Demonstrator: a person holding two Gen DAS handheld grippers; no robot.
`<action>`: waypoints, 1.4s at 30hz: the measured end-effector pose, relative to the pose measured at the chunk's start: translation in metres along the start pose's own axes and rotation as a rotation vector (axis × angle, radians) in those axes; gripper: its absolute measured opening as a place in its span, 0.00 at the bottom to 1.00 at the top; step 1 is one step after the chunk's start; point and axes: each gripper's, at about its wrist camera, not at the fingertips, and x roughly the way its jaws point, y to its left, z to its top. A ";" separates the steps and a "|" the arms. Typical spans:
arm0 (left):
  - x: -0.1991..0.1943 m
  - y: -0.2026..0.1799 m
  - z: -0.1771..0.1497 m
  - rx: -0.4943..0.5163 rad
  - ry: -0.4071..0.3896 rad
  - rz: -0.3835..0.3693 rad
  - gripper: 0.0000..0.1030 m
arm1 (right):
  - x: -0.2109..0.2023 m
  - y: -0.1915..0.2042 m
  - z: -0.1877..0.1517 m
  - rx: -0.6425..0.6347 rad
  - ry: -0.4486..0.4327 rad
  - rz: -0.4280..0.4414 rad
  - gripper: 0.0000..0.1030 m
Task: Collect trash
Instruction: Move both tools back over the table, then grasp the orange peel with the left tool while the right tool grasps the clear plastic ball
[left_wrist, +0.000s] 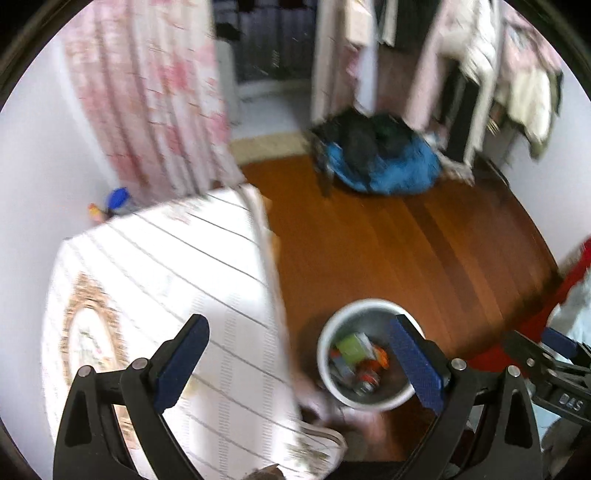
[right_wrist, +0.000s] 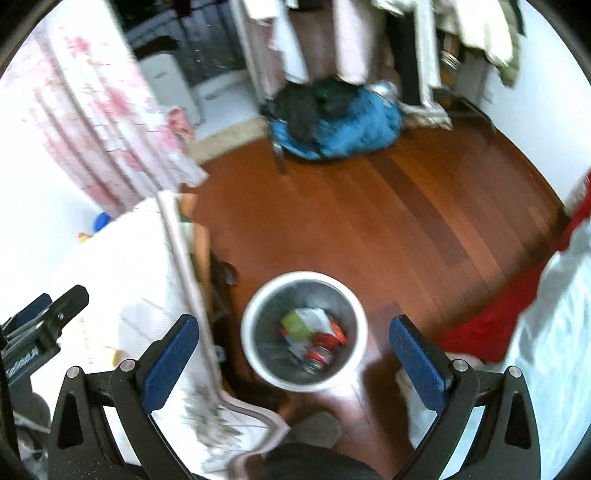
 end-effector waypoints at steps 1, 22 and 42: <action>-0.007 0.021 0.002 -0.024 -0.022 0.030 0.97 | -0.002 0.018 0.004 -0.026 -0.001 0.020 1.00; 0.138 0.332 -0.114 -0.340 0.290 0.252 0.97 | 0.239 0.372 0.000 -0.320 0.291 0.212 0.84; 0.077 0.241 -0.137 -0.087 0.194 0.015 0.97 | 0.159 0.252 -0.069 -0.306 0.248 0.171 0.43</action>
